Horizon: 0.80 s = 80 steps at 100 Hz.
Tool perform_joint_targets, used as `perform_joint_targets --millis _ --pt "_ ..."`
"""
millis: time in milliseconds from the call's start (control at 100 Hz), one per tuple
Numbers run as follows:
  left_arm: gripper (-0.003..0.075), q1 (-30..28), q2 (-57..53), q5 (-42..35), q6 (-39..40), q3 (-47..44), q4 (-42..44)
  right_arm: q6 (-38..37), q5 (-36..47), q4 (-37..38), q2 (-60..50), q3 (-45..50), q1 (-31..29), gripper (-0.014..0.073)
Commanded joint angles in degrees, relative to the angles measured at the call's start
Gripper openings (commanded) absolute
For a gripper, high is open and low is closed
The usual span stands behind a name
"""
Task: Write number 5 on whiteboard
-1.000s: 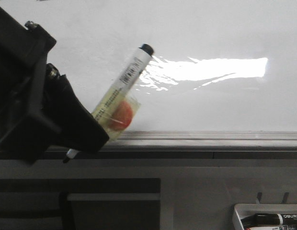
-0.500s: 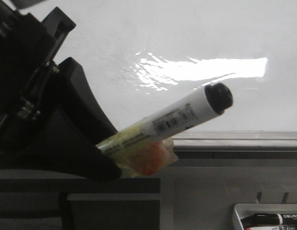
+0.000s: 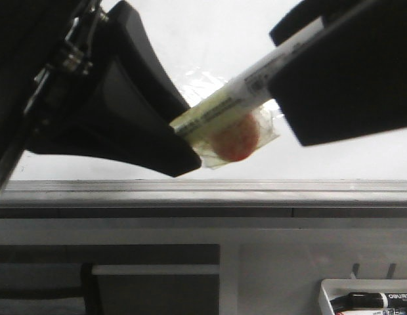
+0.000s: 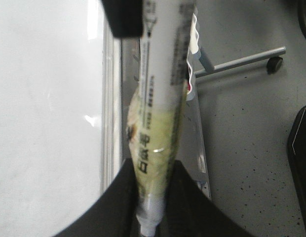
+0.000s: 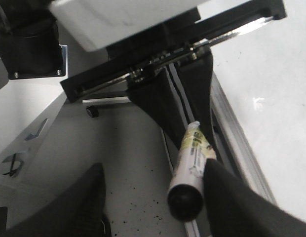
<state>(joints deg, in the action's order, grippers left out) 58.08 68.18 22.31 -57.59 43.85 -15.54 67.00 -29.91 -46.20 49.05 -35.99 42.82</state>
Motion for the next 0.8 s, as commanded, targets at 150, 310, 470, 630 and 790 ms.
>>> perform_joint_targets --millis 150,310,470,630,790 --pt "-0.0020 0.5 -1.4 -3.3 0.2 2.7 -0.9 1.1 6.2 -2.8 1.1 -2.2 0.6 0.0379" --pt "-0.0020 0.5 -1.4 -3.3 0.2 2.7 -0.9 1.1 6.8 -4.4 1.8 -2.2 0.6 0.0379" --pt "-0.0020 0.5 -1.4 -3.3 0.2 2.7 -0.9 1.1 6.8 -6.1 3.7 -2.2 0.6 0.0379" --pt "-0.0020 0.5 -1.4 -3.3 0.2 2.7 -0.9 1.1 6.9 -6.5 5.5 -3.0 0.6 0.0379" --pt "-0.0020 0.5 -1.4 -3.3 0.2 2.7 -0.9 1.1 6.9 -6.8 6.4 -3.7 0.6 0.0347"
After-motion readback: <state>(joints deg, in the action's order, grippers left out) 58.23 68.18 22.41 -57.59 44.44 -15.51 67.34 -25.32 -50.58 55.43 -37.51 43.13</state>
